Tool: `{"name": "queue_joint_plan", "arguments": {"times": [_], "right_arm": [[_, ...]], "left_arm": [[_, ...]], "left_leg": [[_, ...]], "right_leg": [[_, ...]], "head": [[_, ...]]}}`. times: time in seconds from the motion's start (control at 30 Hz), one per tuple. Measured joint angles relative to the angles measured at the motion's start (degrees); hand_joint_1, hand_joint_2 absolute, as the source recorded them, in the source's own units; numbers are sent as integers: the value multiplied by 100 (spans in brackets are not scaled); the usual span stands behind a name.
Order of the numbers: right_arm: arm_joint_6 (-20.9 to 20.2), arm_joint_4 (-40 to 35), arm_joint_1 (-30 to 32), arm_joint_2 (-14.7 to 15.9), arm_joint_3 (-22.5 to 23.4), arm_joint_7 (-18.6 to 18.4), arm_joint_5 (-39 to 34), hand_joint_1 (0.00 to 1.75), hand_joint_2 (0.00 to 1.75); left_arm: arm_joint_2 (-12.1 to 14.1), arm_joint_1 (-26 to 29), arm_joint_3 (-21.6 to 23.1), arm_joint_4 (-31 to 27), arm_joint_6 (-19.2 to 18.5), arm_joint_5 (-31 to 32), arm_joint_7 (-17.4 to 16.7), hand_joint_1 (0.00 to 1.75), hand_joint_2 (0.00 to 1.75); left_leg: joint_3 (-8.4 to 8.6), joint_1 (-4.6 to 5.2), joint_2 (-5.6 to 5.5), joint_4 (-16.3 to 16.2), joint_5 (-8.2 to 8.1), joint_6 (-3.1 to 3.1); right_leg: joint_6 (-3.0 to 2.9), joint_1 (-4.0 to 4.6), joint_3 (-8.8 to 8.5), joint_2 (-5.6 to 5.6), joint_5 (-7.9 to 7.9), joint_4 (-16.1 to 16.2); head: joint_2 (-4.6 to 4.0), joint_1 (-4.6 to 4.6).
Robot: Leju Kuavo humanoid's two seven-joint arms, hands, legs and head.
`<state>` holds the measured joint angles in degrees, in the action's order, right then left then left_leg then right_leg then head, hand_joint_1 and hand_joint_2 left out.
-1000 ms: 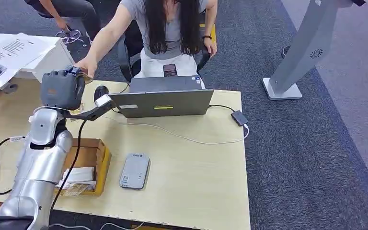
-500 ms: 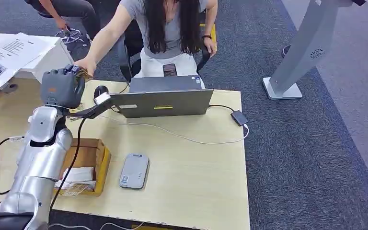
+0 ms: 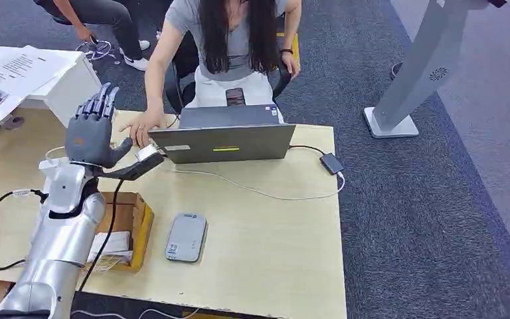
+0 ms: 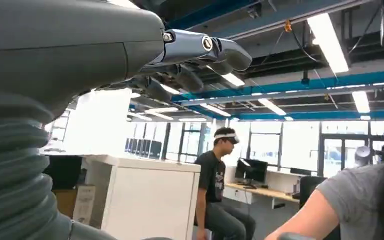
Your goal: Pass the card to the sensor for recognition and then transmit it.
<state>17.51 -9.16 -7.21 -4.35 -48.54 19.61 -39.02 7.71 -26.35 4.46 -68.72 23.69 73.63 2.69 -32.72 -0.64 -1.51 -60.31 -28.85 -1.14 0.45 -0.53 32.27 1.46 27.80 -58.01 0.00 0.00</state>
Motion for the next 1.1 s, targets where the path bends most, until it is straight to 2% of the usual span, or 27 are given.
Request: {"name": "queue_joint_plan", "arguments": {"times": [0.3, 0.43, 0.57, 0.83, 1.1], "right_arm": [[98, 2, 57, 0, 7, 194, -260, 0, 175], [157, 11, 109, 9, 57, 308, -395, 0, 175], [170, 31, 155, 18, 149, 413, -518, 0, 175], [170, 57, 197, 61, 289, 544, -666, 0, 175], [170, 57, 212, 77, 330, 570, -675, 0, 175]], "left_arm": [[-181, 1571, 142, -1694, 262, -98, 336, 0, 175], [-183, 2412, 247, -2483, 627, -63, 533, 0, 175], [-133, 3581, 293, -3230, 1106, 0, 649, 0, 175], [-96, 5028, 293, -3831, 1456, -181, 817, 0, 175], [-98, 5358, 293, -4010, 1475, -179, 837, 0, 175]], "left_leg": [[-8, 1, 8, 0, -6, 3], [-11, 1, 19, 1, -7, 2], [-3, 1, 49, 1, -24, 1], [-7, 1, 38, 1, -24, 1], [-7, 1, 32, 1, -21, -2]], "right_leg": [[1, 0, 8, 6, 1, 5], [1, 1, 11, 17, 2, 6], [2, 2, 17, 46, 4, 6], [3, 2, 17, 31, 8, 7], [5, 2, 12, 21, 6, 6]], "head": [[0, 0], [0, 2], [0, -2], [0, 0], [0, 0]]}}
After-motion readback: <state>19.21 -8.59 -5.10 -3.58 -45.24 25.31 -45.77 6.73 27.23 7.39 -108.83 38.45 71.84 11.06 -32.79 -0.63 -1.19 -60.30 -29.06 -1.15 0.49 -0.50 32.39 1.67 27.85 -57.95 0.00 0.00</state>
